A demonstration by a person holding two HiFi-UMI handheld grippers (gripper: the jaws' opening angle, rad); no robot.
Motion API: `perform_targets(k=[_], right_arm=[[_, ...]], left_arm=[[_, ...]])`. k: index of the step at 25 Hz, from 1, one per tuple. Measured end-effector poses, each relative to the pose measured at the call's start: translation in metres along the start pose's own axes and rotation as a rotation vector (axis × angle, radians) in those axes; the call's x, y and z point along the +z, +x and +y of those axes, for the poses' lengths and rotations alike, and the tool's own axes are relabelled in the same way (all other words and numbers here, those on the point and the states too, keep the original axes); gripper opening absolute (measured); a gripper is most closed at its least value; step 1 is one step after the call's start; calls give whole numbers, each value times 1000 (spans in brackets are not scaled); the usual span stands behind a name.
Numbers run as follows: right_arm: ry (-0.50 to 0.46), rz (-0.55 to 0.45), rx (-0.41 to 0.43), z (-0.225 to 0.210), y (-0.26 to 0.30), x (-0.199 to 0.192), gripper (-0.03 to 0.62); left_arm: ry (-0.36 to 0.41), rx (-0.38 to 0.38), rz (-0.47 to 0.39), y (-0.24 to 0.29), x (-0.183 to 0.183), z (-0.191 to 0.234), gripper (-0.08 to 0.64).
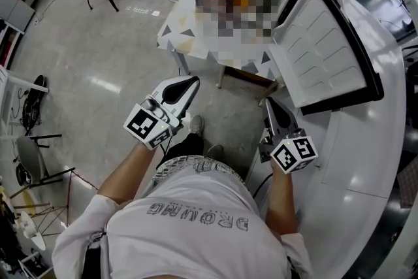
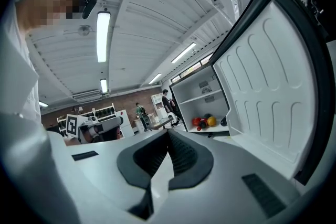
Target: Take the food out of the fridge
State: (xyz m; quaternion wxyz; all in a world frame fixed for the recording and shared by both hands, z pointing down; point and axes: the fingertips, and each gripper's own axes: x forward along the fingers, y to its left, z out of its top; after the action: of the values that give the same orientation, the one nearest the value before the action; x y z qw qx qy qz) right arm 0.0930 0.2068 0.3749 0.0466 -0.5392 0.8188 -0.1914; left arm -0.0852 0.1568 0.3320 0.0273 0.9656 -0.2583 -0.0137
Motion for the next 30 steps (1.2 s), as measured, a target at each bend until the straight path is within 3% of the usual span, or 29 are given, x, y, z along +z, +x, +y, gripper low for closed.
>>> perform_targets(k=[12, 30], right_arm=[[7, -1, -21, -36, 41, 12, -8], [35, 22, -131, -106, 178, 35, -8]], left_arm=[[-12, -8, -8, 45, -8, 44, 6], [-51, -81, 23, 141, -14, 179, 6]])
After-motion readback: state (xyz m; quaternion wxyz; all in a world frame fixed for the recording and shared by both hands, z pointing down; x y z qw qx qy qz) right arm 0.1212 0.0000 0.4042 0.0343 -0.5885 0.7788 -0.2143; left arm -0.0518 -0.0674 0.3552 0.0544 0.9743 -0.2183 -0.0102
